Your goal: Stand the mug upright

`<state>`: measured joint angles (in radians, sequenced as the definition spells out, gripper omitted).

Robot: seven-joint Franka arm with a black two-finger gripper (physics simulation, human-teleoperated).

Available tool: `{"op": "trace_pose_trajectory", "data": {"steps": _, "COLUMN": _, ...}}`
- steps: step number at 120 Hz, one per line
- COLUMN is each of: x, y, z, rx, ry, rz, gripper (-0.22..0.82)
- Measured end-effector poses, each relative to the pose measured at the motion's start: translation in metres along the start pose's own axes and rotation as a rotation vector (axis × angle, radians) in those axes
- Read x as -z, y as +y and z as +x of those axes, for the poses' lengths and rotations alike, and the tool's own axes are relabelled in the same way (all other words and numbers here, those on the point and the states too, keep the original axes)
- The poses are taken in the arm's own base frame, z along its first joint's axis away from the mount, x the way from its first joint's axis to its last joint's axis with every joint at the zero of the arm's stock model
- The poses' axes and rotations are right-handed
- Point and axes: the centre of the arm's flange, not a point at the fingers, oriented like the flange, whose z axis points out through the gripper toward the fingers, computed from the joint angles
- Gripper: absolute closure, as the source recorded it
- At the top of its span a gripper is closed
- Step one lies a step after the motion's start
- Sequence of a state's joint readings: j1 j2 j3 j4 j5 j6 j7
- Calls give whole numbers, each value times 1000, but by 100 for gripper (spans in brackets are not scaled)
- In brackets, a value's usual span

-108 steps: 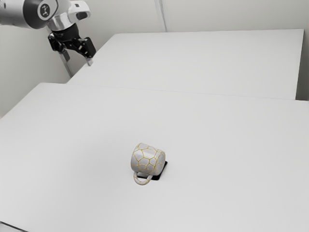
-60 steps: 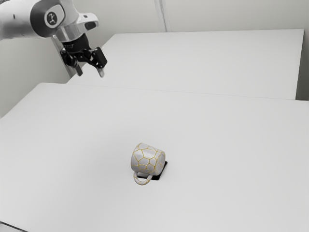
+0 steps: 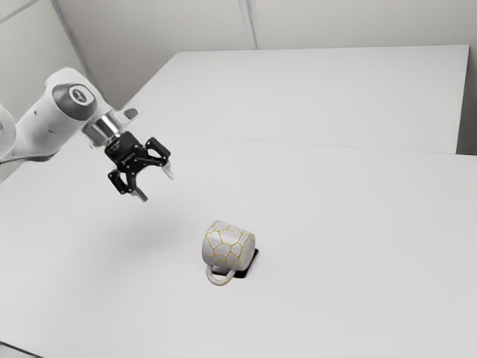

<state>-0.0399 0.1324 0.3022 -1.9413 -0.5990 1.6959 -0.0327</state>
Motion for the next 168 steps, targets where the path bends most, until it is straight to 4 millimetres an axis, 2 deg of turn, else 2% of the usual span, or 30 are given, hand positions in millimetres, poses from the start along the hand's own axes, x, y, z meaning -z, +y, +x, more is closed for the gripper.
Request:
{"op": "trace_pose_trajectory", "data": {"steps": 15, "x": -36, "y": -4, "z": 18, "rx": 52, "ry": -55, "rz": -52, "gripper": 0}}
{"op": "trace_pose_trajectory", "data": {"steps": 33, "x": -61, "y": -9, "z": 32, "rx": 97, "ry": -89, "rz": -102, "gripper": 0}}
{"op": "trace_pose_trajectory", "data": {"steps": 64, "x": -105, "y": -12, "z": 27, "rx": 162, "ry": -164, "rz": -186, "gripper": 0}}
{"op": "trace_pose_trajectory", "data": {"steps": 93, "x": -126, "y": 3, "z": 19, "rx": 176, "ry": -202, "rz": -234, "gripper": 0}}
{"op": "trace_pose_trajectory", "data": {"steps": 126, "x": -159, "y": 14, "z": 23, "rx": 219, "ry": -244, "rz": -296, "gripper": 0}}
{"op": "trace_pose_trajectory", "data": {"steps": 144, "x": -163, "y": 21, "z": 24, "rx": 230, "ry": -238, "rz": -334, "gripper": 0}}
{"op": "trace_pose_trajectory", "data": {"steps": 149, "x": -163, "y": 22, "z": 24, "rx": 231, "ry": -236, "rz": -341, "gripper": 5}}
{"op": "trace_pose_trajectory", "data": {"steps": 168, "x": -165, "y": 24, "z": 25, "rx": 234, "ry": -232, "rz": -345, "gripper": 46}}
